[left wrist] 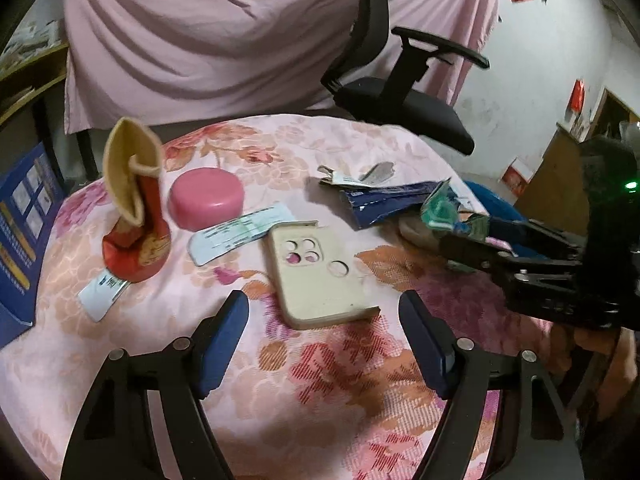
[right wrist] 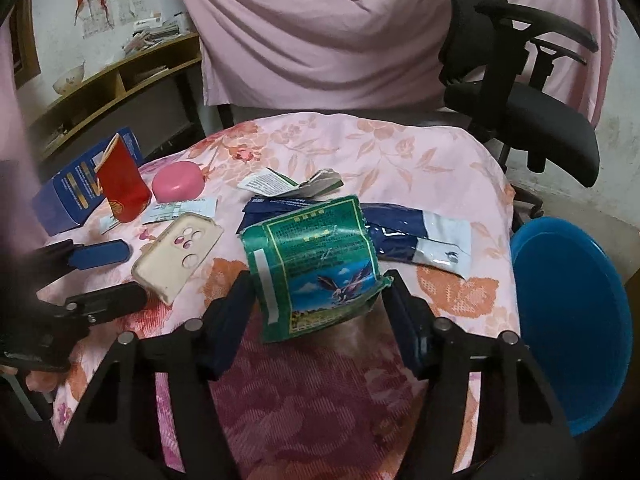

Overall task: Collect trash
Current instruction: 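Grasp the beige phone case with the left tool while the right tool grasps the green wrapper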

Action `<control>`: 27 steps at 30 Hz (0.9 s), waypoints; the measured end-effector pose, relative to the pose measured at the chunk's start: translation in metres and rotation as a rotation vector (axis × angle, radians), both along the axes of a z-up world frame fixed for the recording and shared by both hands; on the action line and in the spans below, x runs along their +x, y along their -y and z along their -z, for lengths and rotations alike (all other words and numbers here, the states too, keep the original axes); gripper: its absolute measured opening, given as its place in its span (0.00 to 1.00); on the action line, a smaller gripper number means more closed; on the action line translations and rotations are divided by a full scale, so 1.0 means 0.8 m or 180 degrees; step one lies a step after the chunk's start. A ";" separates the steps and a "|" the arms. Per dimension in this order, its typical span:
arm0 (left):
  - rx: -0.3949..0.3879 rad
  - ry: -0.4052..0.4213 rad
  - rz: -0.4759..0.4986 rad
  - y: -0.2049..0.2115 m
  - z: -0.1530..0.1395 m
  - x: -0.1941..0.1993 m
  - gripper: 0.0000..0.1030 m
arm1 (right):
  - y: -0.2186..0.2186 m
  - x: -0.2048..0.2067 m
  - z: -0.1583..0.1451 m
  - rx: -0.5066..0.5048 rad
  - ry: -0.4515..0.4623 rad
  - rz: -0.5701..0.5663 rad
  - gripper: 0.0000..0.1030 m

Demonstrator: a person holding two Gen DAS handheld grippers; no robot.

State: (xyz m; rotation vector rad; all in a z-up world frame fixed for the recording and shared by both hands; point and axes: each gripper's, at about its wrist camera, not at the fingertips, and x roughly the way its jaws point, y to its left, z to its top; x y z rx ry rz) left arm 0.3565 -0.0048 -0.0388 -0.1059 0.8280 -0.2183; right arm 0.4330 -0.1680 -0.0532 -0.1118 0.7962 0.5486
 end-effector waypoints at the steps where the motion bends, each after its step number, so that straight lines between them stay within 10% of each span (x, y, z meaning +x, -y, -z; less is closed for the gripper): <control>1: 0.0096 -0.0043 -0.0007 0.005 0.002 0.005 0.70 | 0.004 -0.003 -0.002 0.0032 0.0017 0.0012 0.86; 17: 0.0297 -0.0357 -0.0131 0.018 0.007 0.020 0.49 | 0.035 -0.021 -0.013 0.0336 0.0099 0.0053 0.86; 27: 0.0056 0.0281 -0.0380 0.031 -0.021 -0.018 0.48 | 0.060 -0.045 -0.036 0.0634 0.0559 0.0262 0.86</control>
